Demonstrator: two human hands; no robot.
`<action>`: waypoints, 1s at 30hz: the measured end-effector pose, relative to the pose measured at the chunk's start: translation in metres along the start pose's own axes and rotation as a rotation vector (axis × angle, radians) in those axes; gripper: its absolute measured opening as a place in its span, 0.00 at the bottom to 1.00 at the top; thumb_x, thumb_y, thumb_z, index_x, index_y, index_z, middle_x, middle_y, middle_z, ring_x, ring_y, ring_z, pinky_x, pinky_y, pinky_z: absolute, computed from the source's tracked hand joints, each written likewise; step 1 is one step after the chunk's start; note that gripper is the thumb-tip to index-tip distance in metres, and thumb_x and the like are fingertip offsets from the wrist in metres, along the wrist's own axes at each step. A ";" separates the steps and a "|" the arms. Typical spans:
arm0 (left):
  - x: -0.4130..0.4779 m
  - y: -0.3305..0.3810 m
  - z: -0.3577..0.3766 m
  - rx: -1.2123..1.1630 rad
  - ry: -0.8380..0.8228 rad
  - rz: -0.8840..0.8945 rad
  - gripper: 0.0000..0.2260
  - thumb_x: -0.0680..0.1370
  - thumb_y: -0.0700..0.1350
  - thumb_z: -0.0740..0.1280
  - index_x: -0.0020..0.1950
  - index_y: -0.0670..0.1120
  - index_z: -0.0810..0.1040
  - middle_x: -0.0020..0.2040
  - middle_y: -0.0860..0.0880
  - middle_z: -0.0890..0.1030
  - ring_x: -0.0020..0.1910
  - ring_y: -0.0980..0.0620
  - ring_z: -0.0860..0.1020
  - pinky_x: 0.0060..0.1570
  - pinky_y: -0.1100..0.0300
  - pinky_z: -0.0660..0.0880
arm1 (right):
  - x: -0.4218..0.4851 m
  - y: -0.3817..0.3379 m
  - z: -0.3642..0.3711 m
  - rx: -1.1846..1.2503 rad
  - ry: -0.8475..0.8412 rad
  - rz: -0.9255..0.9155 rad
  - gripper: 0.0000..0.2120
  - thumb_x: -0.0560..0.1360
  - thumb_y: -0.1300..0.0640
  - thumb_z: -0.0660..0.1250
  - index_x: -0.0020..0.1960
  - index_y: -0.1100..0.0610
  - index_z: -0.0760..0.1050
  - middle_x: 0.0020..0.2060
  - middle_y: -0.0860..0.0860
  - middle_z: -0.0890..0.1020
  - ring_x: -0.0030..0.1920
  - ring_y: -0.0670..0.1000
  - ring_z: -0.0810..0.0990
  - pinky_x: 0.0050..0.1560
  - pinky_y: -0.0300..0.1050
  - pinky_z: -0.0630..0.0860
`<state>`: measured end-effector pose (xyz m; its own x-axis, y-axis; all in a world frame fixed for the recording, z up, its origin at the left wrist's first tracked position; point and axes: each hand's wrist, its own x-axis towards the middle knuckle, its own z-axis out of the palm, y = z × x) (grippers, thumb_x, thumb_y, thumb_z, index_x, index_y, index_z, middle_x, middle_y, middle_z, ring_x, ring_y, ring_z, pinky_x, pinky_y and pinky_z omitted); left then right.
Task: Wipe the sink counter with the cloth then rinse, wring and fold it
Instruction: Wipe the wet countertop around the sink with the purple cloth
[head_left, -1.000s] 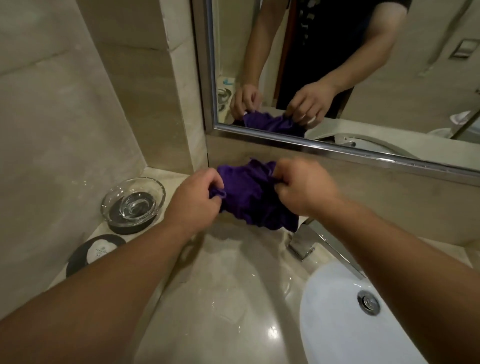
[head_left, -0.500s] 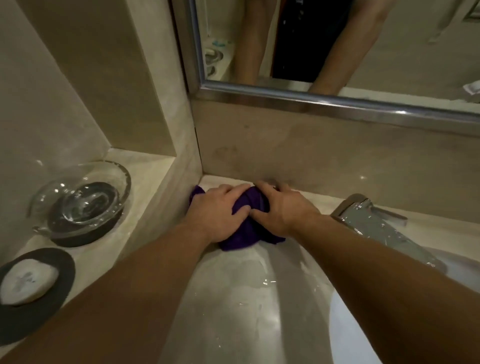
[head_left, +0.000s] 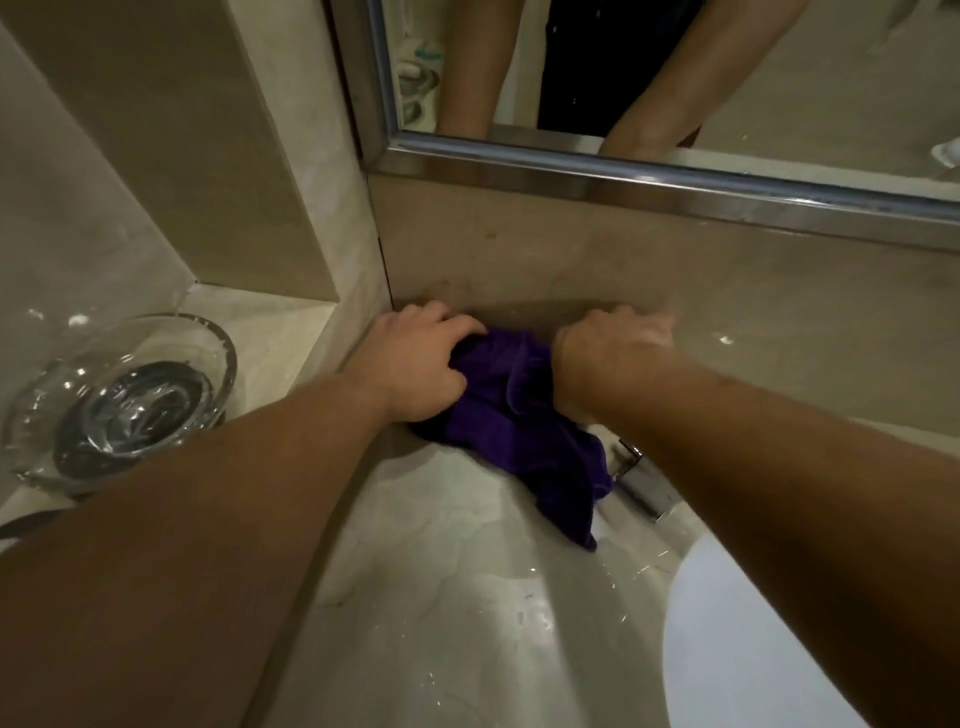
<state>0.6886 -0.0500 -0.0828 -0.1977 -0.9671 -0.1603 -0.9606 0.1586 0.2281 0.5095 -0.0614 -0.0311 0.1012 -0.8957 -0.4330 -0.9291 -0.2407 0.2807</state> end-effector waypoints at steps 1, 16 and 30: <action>0.000 0.000 0.004 -0.051 0.048 -0.004 0.30 0.70 0.57 0.57 0.73 0.57 0.70 0.69 0.48 0.74 0.67 0.45 0.71 0.68 0.50 0.66 | 0.002 -0.005 0.006 0.164 0.049 -0.012 0.24 0.79 0.45 0.63 0.73 0.52 0.68 0.68 0.58 0.72 0.68 0.62 0.71 0.68 0.65 0.69; -0.005 -0.004 0.004 0.129 -0.255 0.047 0.44 0.72 0.63 0.73 0.81 0.57 0.53 0.73 0.49 0.70 0.70 0.46 0.70 0.67 0.53 0.69 | 0.003 0.007 0.015 -0.079 0.170 -0.227 0.21 0.82 0.55 0.61 0.75 0.50 0.65 0.67 0.57 0.74 0.67 0.61 0.73 0.58 0.54 0.72; -0.014 -0.001 0.040 -0.341 0.110 -0.033 0.31 0.74 0.36 0.61 0.77 0.52 0.69 0.75 0.49 0.71 0.72 0.48 0.68 0.73 0.60 0.60 | 0.008 -0.028 0.079 0.498 0.094 -0.035 0.29 0.82 0.34 0.47 0.81 0.38 0.44 0.78 0.59 0.56 0.78 0.66 0.56 0.74 0.68 0.57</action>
<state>0.6849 -0.0288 -0.1195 -0.1280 -0.9891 -0.0724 -0.8418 0.0698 0.5353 0.5086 -0.0327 -0.1099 0.1457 -0.9256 -0.3493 -0.9791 -0.0844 -0.1849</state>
